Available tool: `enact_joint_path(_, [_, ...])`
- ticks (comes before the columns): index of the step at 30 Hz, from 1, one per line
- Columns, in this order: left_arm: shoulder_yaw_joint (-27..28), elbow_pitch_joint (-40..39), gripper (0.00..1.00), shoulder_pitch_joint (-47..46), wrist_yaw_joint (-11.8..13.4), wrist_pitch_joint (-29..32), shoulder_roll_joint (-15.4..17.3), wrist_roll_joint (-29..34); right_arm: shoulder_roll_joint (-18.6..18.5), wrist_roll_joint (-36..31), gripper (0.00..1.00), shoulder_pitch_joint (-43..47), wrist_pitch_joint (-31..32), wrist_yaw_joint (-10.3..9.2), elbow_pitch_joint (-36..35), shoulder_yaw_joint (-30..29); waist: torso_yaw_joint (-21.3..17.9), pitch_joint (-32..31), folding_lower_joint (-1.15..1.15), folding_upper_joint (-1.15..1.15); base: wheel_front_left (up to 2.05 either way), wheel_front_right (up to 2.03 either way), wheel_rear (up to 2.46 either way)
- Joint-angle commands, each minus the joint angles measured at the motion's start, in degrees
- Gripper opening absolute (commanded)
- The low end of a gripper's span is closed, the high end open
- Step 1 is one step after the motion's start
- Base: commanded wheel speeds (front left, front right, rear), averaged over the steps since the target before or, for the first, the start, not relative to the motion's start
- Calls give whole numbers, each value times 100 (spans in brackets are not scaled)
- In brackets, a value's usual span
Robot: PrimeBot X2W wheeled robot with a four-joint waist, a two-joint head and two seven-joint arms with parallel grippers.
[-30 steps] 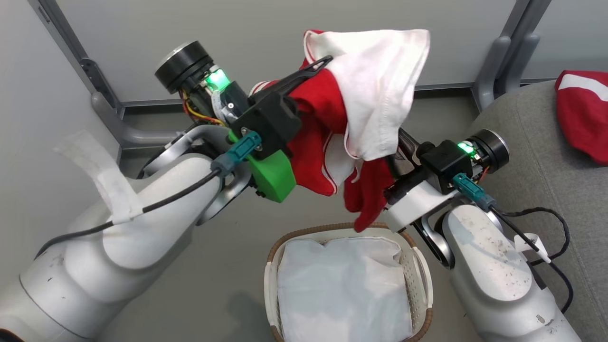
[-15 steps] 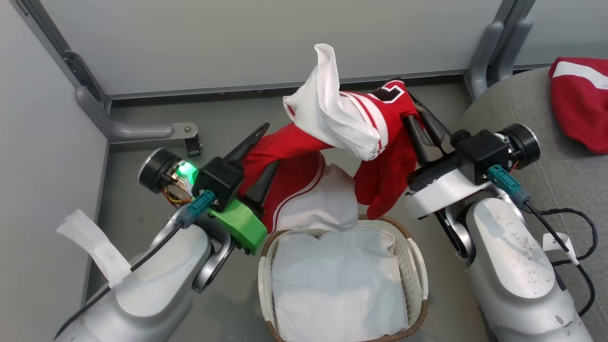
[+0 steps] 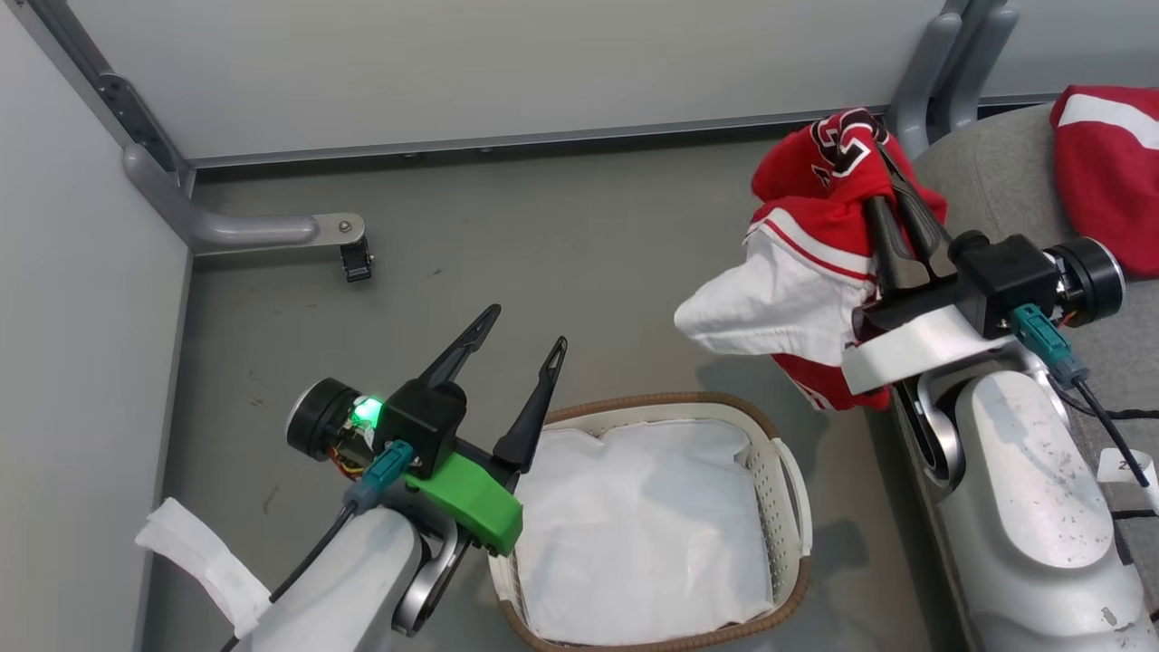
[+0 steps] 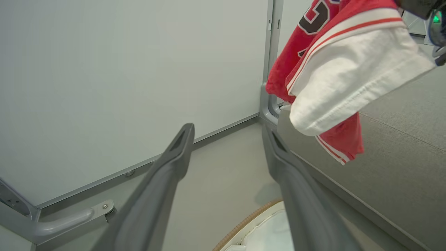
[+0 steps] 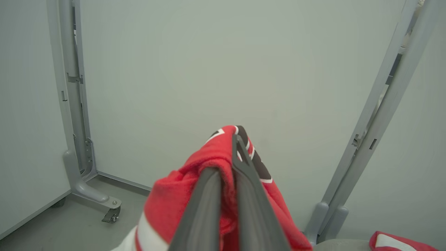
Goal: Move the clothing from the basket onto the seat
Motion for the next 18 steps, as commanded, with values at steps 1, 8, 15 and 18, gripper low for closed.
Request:
enact_joint_path(1, [90, -13, 100, 144, -42, -20, -57, 64, -18, -29, 0, 110, -14, -8, -38, -53, -31, 15, 0, 61, 0, 0, 0])
enact_joint_path(8, [480, 13, 100, 483, -292, -20, -336, 392, -19, 6, 0, 319, -14, -8, -87, -218, -252, 41, 0, 61, 0, 0, 0])
enact_joint_path(15, [810, -5, 100, 729, -435, -13, -496, 627, -18, 142, 0, 528, -15, -8, -261, -194, -828, 117, 0, 61, 0, 0, 0])
enact_joint_path(18, [915, 19, 100, 788, -499, -13, -512, 718, -18, 209, 0, 679, -14, -8, -352, -163, -1217, 171, 0, 61, 0, 0, 0])
